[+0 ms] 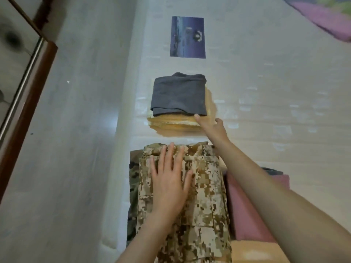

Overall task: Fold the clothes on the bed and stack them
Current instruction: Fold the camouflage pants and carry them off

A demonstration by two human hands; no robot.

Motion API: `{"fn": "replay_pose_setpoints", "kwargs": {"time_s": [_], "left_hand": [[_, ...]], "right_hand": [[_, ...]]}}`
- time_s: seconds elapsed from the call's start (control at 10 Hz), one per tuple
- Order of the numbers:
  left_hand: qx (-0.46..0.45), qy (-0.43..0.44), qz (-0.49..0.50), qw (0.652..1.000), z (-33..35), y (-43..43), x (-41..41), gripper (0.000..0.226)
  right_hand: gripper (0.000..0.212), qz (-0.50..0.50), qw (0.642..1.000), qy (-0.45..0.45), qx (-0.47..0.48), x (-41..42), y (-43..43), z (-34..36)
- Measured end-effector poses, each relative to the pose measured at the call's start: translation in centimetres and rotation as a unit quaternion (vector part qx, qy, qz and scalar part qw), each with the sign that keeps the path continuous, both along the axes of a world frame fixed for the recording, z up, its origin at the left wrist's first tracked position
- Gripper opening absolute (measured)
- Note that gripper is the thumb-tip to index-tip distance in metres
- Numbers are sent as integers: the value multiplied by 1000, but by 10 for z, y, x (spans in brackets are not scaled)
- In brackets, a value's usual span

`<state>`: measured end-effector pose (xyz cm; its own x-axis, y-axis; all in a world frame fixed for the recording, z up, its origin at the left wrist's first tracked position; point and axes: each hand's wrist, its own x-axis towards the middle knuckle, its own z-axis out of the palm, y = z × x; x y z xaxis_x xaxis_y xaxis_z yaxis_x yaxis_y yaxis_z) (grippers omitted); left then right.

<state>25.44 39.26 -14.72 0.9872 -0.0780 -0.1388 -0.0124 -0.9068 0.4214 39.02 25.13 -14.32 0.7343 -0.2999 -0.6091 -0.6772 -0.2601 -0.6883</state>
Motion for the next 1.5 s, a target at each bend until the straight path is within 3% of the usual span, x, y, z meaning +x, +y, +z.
{"fn": "replay_pose_setpoints", "kwargs": {"time_s": [0.1,0.2,0.3,0.5,0.6,0.7,0.8,0.9,1.0,1.1,1.2,1.3,1.4,1.5], "left_hand": [[76,20,-40,996,-30,-1,10,57],[64,18,-50,997,-48,-4,6,56],[57,5,-46,997,-60,-2,6,55],[53,7,-31,998,-65,-3,9,54],[52,2,-29,998,-66,-3,10,53],[49,3,-23,999,-68,-3,10,53],[56,0,-23,998,-69,-1,10,54],[59,18,-33,998,-67,2,9,55],[56,44,-32,997,-55,4,12,61],[-64,98,43,992,-24,-6,18,76],[-232,113,137,956,30,-42,17,100],[-350,85,95,928,87,-93,-1,121],[-384,131,71,911,111,-126,-29,134],[-373,237,70,894,110,-137,-59,135]], "right_hand": [[106,-28,998,-6,58,59,3,-20],[96,-17,996,18,83,89,-4,-43],[93,7,999,31,39,100,-6,-70],[50,21,973,166,158,115,-13,-71],[43,2,973,144,178,106,-4,-78],[52,-77,965,76,238,92,10,-85],[69,-128,962,8,240,81,12,-73],[77,-155,965,-59,204,75,-10,-35],[70,-155,970,-137,127,62,-66,29],[60,-84,970,-227,10,30,-131,102],[64,50,959,-252,-117,-14,-182,163],[72,205,933,-201,-217,-67,-210,210],[63,376,893,-159,-190,-114,-222,240],[53,503,854,-96,-86,-139,-239,244]]}}
